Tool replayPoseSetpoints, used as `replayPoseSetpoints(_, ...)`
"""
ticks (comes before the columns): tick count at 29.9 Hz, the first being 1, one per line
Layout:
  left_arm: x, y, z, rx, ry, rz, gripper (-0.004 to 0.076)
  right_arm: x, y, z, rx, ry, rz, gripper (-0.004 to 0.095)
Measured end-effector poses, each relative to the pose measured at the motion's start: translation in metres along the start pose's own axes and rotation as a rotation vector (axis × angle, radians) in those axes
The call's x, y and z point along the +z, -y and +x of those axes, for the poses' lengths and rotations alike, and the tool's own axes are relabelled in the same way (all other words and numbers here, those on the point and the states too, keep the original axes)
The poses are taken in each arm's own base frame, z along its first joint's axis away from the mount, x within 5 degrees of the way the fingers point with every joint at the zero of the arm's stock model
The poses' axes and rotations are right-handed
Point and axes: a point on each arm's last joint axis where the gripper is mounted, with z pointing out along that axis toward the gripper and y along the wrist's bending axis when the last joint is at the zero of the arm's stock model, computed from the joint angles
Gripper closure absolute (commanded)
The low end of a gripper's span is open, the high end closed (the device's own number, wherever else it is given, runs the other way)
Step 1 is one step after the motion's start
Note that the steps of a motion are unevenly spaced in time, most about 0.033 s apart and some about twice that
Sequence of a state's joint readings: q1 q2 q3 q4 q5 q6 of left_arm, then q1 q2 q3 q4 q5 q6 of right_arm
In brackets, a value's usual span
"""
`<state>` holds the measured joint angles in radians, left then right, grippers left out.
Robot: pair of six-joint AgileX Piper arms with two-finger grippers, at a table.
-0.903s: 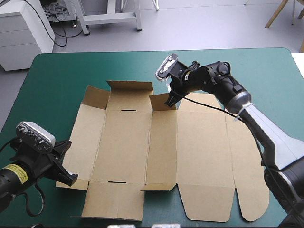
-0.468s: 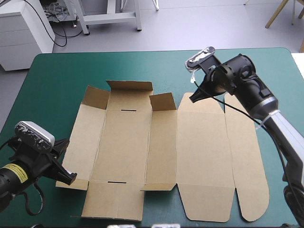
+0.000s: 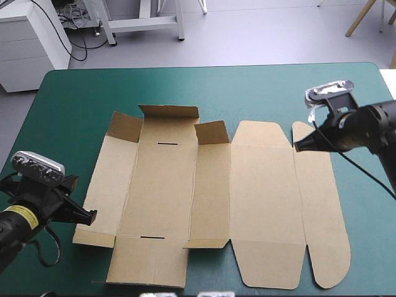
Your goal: Fold the box
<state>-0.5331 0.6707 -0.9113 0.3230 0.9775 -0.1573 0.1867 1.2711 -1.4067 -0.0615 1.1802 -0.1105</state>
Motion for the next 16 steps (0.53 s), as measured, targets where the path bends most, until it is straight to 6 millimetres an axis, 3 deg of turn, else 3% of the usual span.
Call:
replayPoseSetpoints(8, 0.040, 0.008, -0.010, 0.035, -0.186, -0.030, 0.0706, -0.021, -0.007, 0.071, 0.019, -0.009, -0.006, 0.0922)
replayPoseSetpoints(16, 0.068, 0.013, -0.054, 0.042, -0.240, -0.037, 0.0706, -0.041, -0.013, 0.121, 0.028, 0.040, -0.002, 0.0922)
